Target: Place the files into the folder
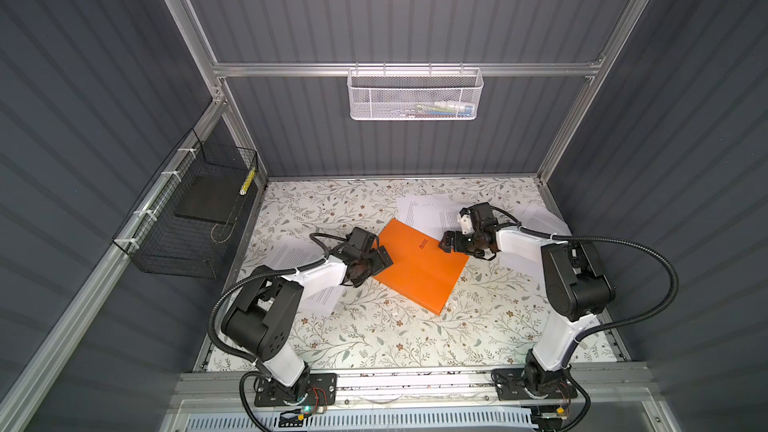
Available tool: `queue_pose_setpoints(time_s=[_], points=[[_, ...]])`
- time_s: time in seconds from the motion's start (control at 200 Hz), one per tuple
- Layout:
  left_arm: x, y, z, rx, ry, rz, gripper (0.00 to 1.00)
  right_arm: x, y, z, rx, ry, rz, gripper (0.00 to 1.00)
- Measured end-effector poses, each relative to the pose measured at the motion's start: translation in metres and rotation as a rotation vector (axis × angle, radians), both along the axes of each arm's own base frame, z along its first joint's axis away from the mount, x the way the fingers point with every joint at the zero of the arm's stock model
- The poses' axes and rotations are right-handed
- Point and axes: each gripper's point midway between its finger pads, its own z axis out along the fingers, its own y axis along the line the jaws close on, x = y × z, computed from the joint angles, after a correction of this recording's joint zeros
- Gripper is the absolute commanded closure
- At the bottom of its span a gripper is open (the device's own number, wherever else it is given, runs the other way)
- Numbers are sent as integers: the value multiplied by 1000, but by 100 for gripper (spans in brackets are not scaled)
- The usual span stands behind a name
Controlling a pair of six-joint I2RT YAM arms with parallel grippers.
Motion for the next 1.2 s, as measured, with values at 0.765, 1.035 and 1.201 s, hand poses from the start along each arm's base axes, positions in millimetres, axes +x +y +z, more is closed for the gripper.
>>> queue_pose_setpoints(time_s=[0.765,1.035,1.201], points=[[87,-60,1,60,-157,-297,0,-91,4,10,233,109,-59,1],[85,-69,1,48,-166,-340,0,-81,17,17,298,106,-32,1],[85,-68,1,49,-166,-341,0,-73,25,32,341,71,-4,2]])
